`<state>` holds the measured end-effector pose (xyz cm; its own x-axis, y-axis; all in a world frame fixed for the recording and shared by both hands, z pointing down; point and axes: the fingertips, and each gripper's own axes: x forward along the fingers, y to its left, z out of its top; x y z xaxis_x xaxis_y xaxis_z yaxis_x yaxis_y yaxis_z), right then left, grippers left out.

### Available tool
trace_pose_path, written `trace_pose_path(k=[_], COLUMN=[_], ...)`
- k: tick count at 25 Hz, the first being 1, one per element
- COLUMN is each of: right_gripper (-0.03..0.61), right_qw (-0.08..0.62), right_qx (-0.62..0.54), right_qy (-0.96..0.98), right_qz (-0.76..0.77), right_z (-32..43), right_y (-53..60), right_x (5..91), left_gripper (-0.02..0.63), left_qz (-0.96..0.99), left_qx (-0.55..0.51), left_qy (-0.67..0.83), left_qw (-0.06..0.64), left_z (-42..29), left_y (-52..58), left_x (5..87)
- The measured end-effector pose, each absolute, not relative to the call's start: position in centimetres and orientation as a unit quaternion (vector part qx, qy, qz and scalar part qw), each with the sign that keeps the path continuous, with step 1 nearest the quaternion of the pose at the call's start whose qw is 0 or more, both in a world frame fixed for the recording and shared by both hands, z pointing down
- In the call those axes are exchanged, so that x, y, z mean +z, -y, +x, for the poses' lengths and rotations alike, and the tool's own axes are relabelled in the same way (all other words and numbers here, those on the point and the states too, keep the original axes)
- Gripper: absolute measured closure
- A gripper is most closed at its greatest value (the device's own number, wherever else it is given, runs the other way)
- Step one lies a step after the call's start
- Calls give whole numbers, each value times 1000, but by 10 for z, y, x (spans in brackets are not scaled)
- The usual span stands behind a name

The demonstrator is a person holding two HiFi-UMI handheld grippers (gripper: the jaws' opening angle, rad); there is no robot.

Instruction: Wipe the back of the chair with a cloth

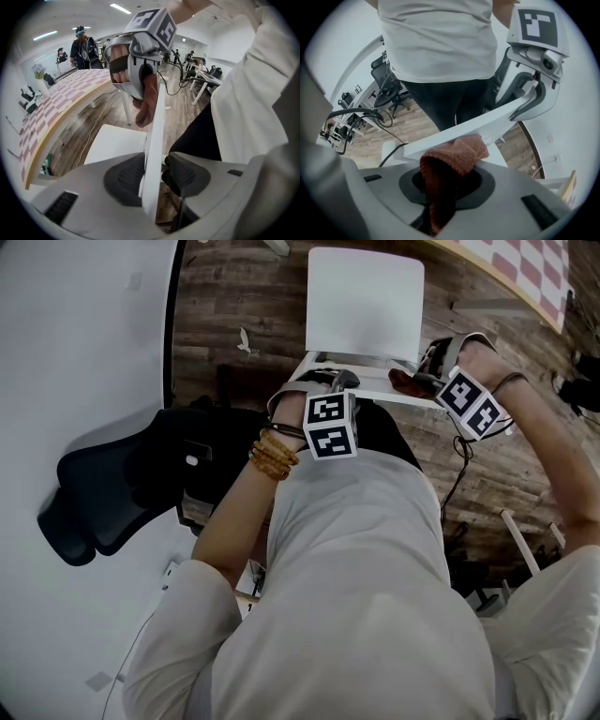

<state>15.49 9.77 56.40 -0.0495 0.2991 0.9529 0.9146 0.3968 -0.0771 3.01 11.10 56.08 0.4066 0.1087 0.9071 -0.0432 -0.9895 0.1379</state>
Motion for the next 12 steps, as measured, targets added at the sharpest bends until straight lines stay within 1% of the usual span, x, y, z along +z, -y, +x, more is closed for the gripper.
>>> trace_pose_path(k=[6,12], right_gripper=[482,482], right_qw=[525,537], right_qx=[-289,-272], right_qy=[650,638], right_qz=[-468,-480], right_z=[170,176], right_y=[-97,-95], right_x=[575,607], left_gripper=[422,423], left_qz=[837,839], left_qx=[542,538], left_qy=[-18,-17], left_qw=[75,81], left_z=[32,32], left_y=[-110,-109], left_x=[559,558])
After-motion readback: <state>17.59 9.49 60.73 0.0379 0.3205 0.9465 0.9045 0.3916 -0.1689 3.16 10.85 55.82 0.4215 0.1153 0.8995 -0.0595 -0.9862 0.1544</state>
